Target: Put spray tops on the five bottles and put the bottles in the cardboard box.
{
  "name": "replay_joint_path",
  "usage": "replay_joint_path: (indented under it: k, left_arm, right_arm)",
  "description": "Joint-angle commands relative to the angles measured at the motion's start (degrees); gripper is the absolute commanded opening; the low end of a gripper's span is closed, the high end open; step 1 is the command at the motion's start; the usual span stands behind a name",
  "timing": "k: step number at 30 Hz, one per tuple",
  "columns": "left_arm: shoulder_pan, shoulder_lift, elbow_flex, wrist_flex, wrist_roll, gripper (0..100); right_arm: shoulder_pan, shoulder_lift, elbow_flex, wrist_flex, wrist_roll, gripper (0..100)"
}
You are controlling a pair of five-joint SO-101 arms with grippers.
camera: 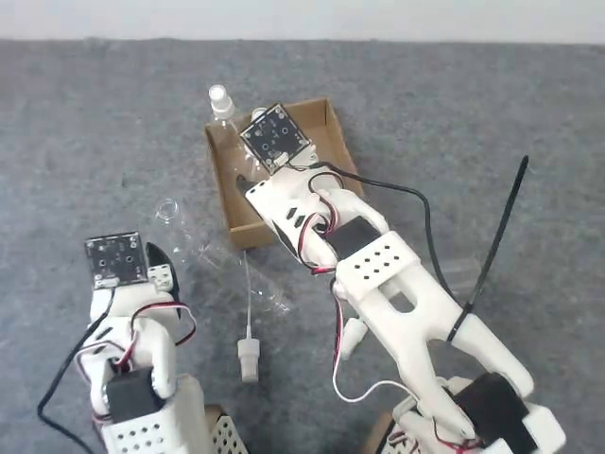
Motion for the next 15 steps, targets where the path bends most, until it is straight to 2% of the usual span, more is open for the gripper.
replay_joint_path:
  k: [1,15]
  left_arm:
    - [0.1,-0.8,-0.7,0.2,-0.9,7]
    - [-0.1,-0.8,-0.4,0.2,-0.8,7]
  right_arm:
    - [0.7,-1.5,-4.6,-1.6,1.1,2.4]
    - [0.3,0.1,-12.5,-1.7,1.1,2.4]
